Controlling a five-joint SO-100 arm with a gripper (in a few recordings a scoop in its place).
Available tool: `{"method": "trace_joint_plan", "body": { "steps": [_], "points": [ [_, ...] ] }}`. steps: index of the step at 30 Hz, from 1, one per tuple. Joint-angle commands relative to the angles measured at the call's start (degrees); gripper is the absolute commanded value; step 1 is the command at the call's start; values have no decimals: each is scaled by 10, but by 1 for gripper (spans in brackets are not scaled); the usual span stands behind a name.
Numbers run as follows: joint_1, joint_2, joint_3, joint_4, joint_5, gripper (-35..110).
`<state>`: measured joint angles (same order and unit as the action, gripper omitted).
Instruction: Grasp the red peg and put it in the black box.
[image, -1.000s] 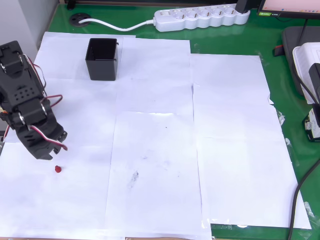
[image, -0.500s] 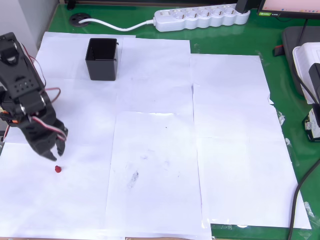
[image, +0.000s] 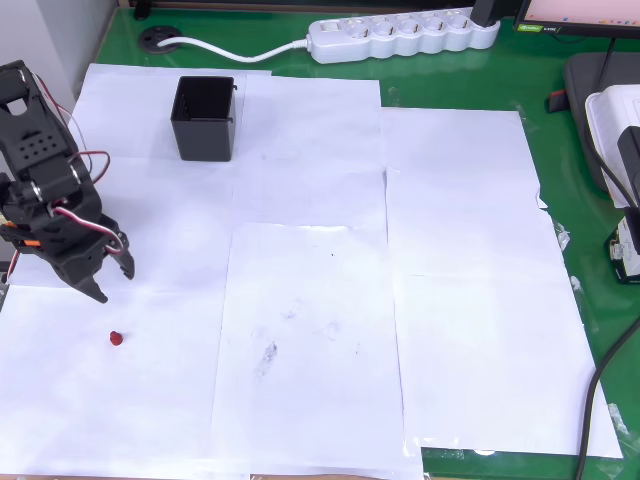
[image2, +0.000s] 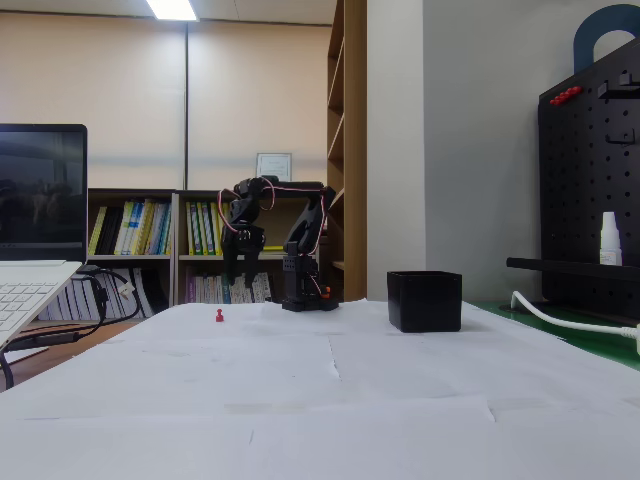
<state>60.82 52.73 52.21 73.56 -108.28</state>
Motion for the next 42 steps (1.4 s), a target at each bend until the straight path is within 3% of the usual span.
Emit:
{"method": "trace_joint_plan", "body": {
  "steps": [1, 15, 29, 42],
  "points": [
    [10, -7, -14, -34, -11, 22],
    [45, 72, -80, -160, -40, 23],
    [54, 104, -89, -165, -35, 23],
    [64, 149, -116, -263, -43, 23]
  ]
}}
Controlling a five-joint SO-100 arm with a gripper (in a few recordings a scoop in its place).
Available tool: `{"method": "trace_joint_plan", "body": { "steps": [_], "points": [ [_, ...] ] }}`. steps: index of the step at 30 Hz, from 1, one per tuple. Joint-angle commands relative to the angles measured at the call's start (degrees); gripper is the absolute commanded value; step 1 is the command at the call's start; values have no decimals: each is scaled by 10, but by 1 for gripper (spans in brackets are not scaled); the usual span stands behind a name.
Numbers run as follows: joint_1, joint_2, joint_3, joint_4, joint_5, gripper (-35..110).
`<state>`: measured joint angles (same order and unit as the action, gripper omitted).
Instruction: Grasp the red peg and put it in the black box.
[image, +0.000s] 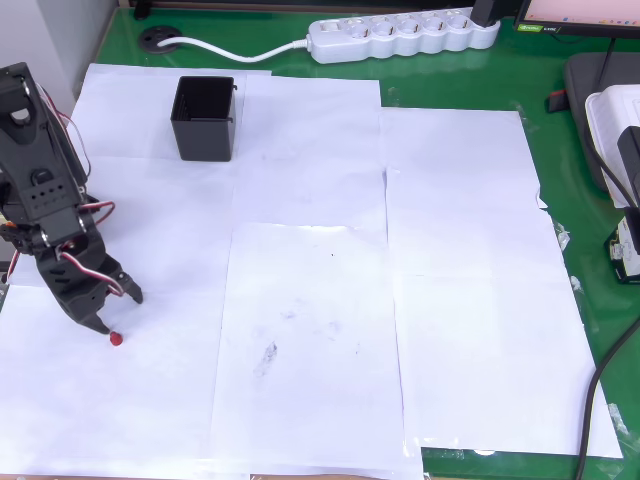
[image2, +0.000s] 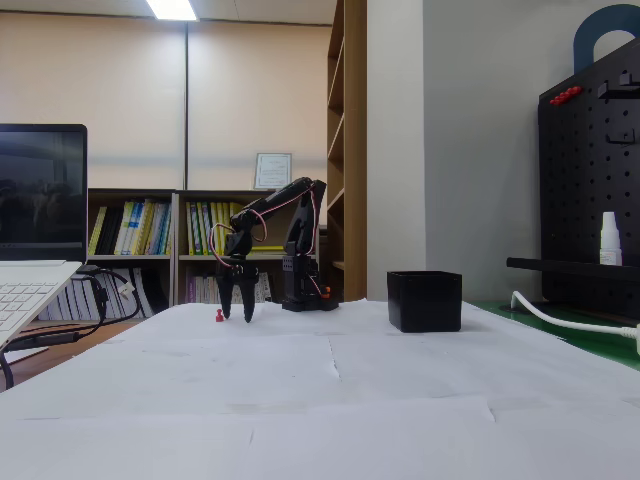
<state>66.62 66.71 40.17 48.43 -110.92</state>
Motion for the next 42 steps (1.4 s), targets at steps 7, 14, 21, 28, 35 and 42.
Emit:
{"method": "trace_joint_plan", "body": {
  "steps": [7, 14, 21, 28, 35, 42],
  "points": [
    [7, 6, 2, -11, -18, 23],
    [18, -9, 3, -16, -15, 23],
    [55, -4, 5, -22, -56, 23],
    [97, 14, 25, -29, -76, 23],
    [91, 18, 25, -33, -59, 23],
    [67, 36, 51, -33, -32, 23]
  ]
}}
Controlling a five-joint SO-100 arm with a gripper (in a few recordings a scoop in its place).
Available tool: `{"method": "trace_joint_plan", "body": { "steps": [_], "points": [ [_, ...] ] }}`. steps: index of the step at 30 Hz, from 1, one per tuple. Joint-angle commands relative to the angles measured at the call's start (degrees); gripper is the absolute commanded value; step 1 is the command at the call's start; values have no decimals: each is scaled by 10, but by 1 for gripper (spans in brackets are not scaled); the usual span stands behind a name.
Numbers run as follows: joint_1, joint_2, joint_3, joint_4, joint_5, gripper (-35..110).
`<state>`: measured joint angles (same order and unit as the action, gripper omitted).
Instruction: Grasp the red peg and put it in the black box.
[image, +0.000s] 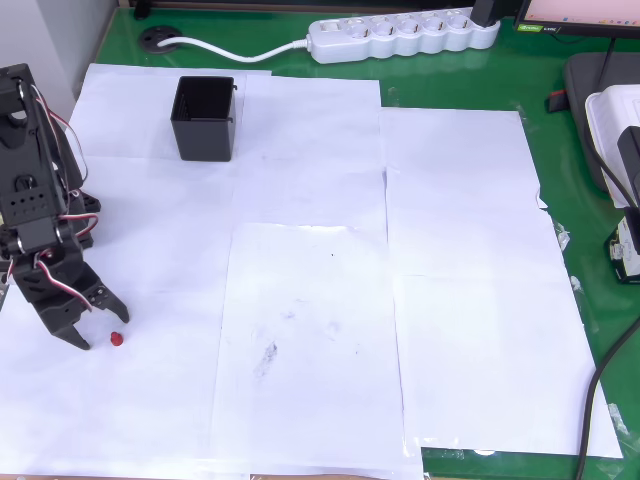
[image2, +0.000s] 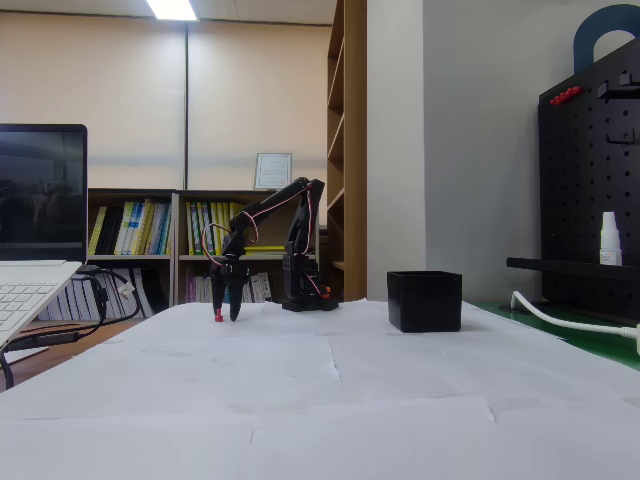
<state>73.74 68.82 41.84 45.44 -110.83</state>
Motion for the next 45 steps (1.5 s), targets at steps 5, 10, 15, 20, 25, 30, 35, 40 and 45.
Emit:
{"method": "trace_joint_plan", "body": {
  "steps": [5, 10, 15, 20, 25, 30, 35, 40, 45],
  "points": [
    [-19, 33, 53, -4, -22, 23],
    [-28, 50, 67, -22, -13, 23],
    [-35, 52, 71, -22, -9, 23],
    [-38, 52, 68, -22, -14, 19],
    [-43, 53, 65, -22, -7, 0],
    [-44, 49, 62, -22, -14, 0],
    [-46, 44, 59, -20, -14, 0],
    [-52, 40, 73, 3, -11, 0],
    [-89, -3, 230, 214, 47, 0]
  ]
}}
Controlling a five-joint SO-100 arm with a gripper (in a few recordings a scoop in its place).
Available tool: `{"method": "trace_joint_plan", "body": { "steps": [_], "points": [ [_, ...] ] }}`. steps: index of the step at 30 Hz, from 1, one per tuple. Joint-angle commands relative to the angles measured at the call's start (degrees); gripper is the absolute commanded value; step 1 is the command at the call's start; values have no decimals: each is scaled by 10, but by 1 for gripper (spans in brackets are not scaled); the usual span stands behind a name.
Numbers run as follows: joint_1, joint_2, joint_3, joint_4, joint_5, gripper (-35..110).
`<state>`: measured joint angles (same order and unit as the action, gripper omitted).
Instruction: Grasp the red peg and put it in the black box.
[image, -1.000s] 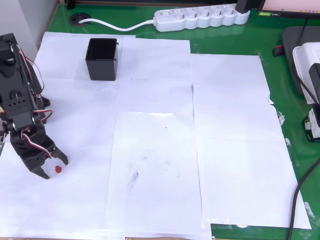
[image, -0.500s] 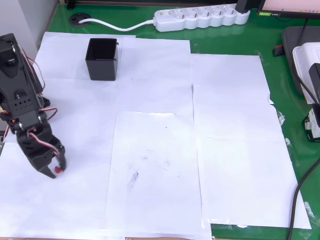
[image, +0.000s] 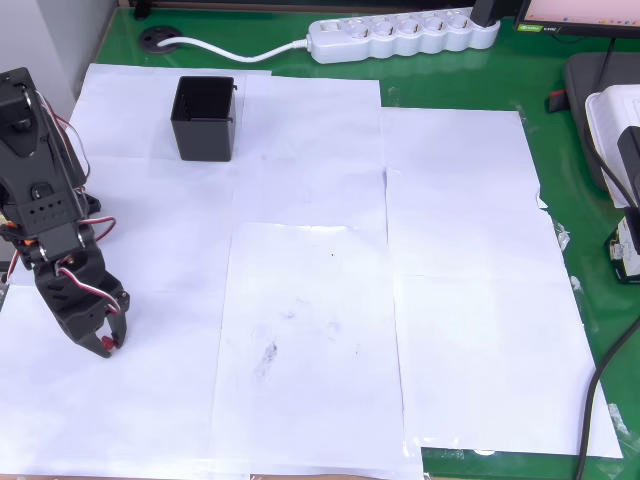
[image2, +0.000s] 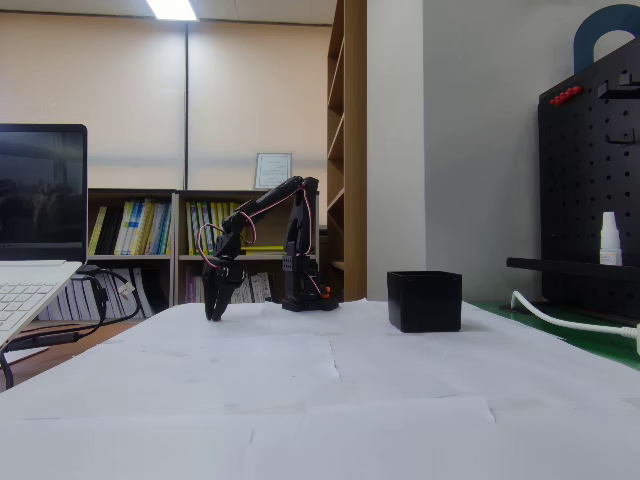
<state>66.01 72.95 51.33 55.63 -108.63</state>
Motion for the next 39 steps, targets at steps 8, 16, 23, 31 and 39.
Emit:
{"method": "trace_joint_plan", "body": {
  "steps": [8, 16, 23, 31, 39],
  "points": [
    [-76, -55, 417, 385, 77, 0],
    [-163, -40, 548, 380, 142, 0],
    [-179, -39, 555, 377, 135, 0],
    [-130, -84, 360, 311, 53, 0],
    [-91, -182, 28, 109, -18, 0]
  ]
}}
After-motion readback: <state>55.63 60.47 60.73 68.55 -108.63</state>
